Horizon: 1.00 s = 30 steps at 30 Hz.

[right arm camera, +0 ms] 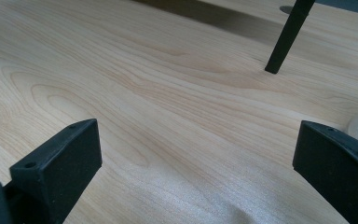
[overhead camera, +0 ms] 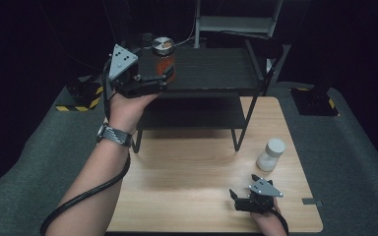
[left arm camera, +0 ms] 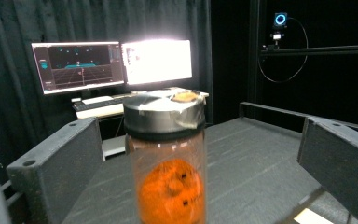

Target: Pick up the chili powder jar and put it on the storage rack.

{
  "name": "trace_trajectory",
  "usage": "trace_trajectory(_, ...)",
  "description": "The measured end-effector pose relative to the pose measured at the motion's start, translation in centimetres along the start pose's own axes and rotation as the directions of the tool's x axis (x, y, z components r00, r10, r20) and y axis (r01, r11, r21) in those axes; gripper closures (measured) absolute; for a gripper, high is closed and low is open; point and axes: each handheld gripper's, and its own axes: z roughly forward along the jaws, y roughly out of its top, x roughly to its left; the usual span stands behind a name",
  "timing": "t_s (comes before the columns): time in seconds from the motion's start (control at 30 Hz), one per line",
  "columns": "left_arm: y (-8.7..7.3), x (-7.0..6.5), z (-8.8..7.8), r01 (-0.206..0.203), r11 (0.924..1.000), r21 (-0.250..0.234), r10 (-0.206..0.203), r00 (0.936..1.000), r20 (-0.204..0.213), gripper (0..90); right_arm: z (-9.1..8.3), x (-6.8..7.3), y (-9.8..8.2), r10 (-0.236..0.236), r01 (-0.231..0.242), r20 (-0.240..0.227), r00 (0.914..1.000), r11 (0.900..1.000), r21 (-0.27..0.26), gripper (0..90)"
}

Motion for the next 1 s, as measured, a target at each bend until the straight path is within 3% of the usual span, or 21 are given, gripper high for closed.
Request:
trace_trajectory(0.33,-1.7,0.0,-2.1,0.001,0.9999,0.015,-0.001,0.9999,0.013,0.4,0.0,0.1,0.0,-0.001,0.001,0.002,1.0,1.0,0.001,0.6)
trace_trajectory(0.53,-2.8,-0.5,-3.4,-0.02,0.9995,0.025,0.019,0.9997,0.015,0.4,0.0,0.1,0.0,-0.004,0.004,0.003,1.0,1.0,0.001,0.6)
trace_trajectory(1.0,-5.4,-1.0,-5.2,-0.026,0.9988,0.042,0.024,0.999,0.036,0.4,0.0,0.2,0.0,-0.007,0.007,0.006,1.0,1.0,0.001,0.6)
